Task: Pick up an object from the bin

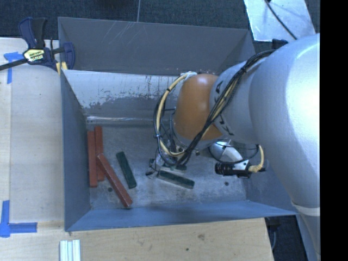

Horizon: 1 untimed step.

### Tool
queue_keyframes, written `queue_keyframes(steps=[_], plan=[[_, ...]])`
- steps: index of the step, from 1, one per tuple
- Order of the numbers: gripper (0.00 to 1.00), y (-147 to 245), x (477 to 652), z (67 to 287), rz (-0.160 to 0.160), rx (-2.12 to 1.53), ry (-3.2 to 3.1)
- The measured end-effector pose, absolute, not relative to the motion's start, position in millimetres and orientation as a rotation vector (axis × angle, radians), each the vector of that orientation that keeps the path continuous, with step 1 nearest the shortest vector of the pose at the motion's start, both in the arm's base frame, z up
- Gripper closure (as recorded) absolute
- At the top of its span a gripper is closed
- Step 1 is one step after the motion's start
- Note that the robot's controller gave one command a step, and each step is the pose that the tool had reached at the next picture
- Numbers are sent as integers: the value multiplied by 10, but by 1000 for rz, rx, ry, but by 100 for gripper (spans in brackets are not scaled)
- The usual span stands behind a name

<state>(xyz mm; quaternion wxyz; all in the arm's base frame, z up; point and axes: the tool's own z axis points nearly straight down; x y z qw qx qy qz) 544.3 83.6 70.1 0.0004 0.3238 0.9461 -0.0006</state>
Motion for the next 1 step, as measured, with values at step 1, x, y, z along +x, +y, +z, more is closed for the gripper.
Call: queue_keyframes(steps=[1], plan=[[0, 440, 5464, 701, -2, 1196, 2907]])
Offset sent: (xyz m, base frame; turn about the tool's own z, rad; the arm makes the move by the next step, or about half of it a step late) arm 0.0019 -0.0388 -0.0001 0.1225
